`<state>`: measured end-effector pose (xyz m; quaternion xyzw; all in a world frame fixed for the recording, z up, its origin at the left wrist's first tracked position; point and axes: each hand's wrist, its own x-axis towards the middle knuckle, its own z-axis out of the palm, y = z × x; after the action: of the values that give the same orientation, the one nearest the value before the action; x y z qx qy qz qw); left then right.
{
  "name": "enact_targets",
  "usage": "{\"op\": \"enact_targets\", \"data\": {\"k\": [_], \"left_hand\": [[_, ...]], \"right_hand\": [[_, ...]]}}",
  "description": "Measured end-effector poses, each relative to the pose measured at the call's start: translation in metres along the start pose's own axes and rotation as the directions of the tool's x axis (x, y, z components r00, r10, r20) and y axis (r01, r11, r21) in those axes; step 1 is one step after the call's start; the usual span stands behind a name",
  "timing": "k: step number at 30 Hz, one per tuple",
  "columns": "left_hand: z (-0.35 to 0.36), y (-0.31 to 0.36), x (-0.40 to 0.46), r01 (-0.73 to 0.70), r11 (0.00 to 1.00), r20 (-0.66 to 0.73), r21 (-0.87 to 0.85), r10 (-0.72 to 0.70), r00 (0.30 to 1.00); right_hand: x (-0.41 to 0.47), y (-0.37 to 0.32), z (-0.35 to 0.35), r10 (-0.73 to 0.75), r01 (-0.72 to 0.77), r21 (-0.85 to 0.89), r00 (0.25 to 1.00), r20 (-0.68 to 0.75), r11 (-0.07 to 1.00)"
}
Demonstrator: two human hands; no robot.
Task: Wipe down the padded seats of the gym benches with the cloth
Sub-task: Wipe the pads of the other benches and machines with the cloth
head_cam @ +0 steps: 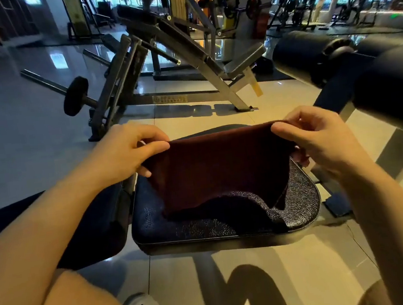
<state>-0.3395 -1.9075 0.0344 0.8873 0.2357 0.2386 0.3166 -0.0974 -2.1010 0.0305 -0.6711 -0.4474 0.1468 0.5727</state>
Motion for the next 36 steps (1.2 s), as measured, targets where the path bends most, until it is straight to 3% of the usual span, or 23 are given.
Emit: {"op": "enact_targets", "data": {"k": [5, 8, 12, 15, 19, 28, 33, 36], "left_hand": [[-0.008, -0.002, -0.005, -0.003, 1.0, 0.019, 0.004, 0.003, 1.0], [-0.007, -0.004, -0.007, -0.002, 0.997, -0.044, 0.082, 0.006, 0.999], [-0.006, -0.001, -0.009, -0.012, 0.998, -0.099, 0.057, 0.018, 0.995], [-0.007, 0.007, -0.015, -0.063, 0.998, -0.09, 0.021, 0.064, 0.994], [-0.006, 0.02, -0.02, -0.23, 0.961, -0.053, 0.155, 0.24, 0.969], [0.027, 0.036, -0.01, -0.373, 0.923, -0.123, -0.092, 0.361, 0.924], [0.035, 0.051, -0.012, -0.357, 0.892, -0.158, -0.276, 0.324, 0.933], [0.039, 0.052, -0.012, -0.29, 0.861, -0.177, -0.417, 0.236, 0.956]], "right_hand": [[-0.006, 0.002, -0.018, -0.008, -0.028, 0.144, 0.97, 0.242, 0.989], [-0.008, 0.007, -0.017, 0.0, -0.01, 0.074, 0.992, 0.128, 0.997], [-0.013, 0.008, -0.015, 0.017, -0.017, -0.006, 0.999, -0.05, 1.0], [-0.018, 0.007, -0.017, -0.023, 0.025, 0.037, 0.997, -0.072, 0.999], [-0.021, 0.003, -0.018, -0.127, 0.125, 0.144, 0.992, 0.003, 0.982], [-0.021, -0.019, 0.046, -0.262, 0.232, 0.154, 0.941, 0.216, 0.96], [-0.019, -0.028, 0.067, -0.275, 0.209, 0.322, 0.946, 0.174, 0.923], [-0.016, -0.026, 0.068, -0.286, 0.216, 0.313, 0.938, 0.198, 0.925]]}}
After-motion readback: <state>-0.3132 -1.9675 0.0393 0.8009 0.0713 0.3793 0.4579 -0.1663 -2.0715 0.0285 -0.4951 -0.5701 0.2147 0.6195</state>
